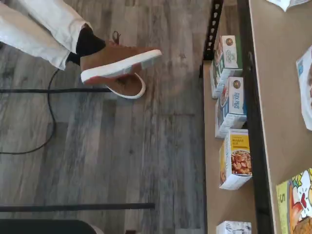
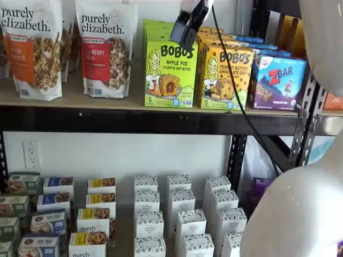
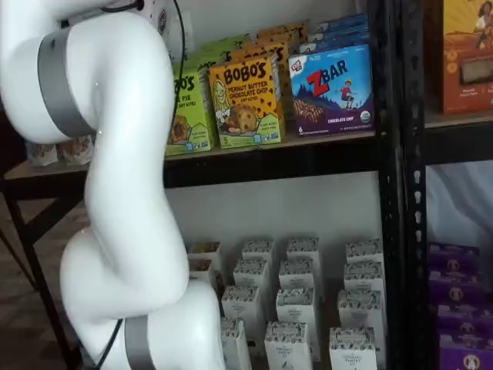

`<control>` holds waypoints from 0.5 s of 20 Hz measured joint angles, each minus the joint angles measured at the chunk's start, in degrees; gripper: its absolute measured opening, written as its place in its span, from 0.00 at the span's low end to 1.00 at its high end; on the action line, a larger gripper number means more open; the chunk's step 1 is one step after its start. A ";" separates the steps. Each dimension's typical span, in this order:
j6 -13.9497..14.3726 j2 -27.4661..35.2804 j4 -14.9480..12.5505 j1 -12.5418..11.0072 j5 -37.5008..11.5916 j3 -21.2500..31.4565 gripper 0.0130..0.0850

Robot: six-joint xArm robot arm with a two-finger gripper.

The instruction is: Pick the green box on the top shelf, the fourth from the left

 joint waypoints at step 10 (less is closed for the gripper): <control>-0.60 -1.39 -0.92 0.07 -2.37 2.70 1.00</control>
